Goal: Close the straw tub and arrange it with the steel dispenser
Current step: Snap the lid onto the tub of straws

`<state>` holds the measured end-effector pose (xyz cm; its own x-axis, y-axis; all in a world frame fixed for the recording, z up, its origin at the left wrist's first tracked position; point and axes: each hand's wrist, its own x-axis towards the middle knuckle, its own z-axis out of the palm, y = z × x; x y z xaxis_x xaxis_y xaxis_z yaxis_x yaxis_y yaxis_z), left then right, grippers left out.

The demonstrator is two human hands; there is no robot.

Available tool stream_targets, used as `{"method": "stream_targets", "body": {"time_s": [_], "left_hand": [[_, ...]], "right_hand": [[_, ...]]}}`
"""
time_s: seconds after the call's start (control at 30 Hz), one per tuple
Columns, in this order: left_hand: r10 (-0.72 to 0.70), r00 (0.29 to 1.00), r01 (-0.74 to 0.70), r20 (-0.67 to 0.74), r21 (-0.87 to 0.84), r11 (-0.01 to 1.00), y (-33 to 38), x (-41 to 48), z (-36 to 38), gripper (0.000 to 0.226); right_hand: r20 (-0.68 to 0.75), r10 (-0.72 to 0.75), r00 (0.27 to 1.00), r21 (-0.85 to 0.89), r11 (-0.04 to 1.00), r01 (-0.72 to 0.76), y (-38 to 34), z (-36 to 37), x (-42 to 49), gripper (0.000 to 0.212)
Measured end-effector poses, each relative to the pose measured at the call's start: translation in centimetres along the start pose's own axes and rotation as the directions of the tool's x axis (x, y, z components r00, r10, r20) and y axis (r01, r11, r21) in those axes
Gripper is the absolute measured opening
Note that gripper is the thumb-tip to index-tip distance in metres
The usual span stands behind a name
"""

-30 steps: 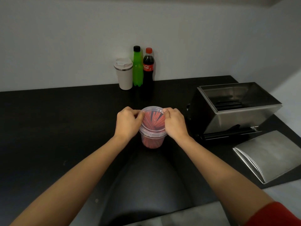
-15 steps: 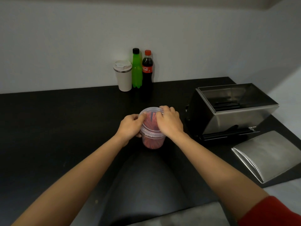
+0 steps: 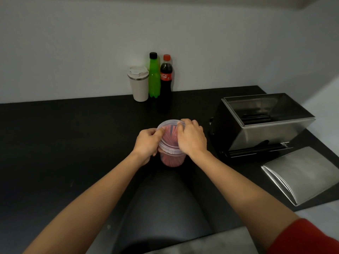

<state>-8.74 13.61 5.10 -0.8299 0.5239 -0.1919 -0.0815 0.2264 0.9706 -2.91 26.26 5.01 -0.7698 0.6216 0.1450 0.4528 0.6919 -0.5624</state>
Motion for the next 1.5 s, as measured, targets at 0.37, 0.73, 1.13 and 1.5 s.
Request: {"method": "stream_targets", "body": {"time_s": [0.37, 0.73, 1.13, 1.5], "left_hand": [[-0.103, 0.995, 0.103, 0.013, -0.055, 0.993, 0.5, 0.0, -0.1, 0.045], [-0.082, 0.996, 0.077, -0.021, -0.182, 0.980, -0.2, 0.7, 0.3, 0.036], [-0.010, 1.000, 0.009, -0.015, -0.107, 0.994, -1.4, 0.9, 0.0, 0.031], [-0.001, 0.998, -0.001, -0.067, -0.028, 1.000, -0.8, 1.1, -0.3, 0.027]], "right_hand": [[0.014, 0.083, 0.996, 0.068, 0.994, -0.083, 0.0, 0.0, 0.1, 0.038], [0.016, 0.330, 0.944, 0.204, 0.923, -0.326, 0.2, 0.8, 0.7, 0.045], [-0.017, 0.341, 0.940, 0.213, 0.920, -0.329, 0.2, 1.1, 0.6, 0.044], [0.069, 0.347, 0.935, 0.372, 0.861, -0.347, 0.4, 1.0, 0.8, 0.039]]}}
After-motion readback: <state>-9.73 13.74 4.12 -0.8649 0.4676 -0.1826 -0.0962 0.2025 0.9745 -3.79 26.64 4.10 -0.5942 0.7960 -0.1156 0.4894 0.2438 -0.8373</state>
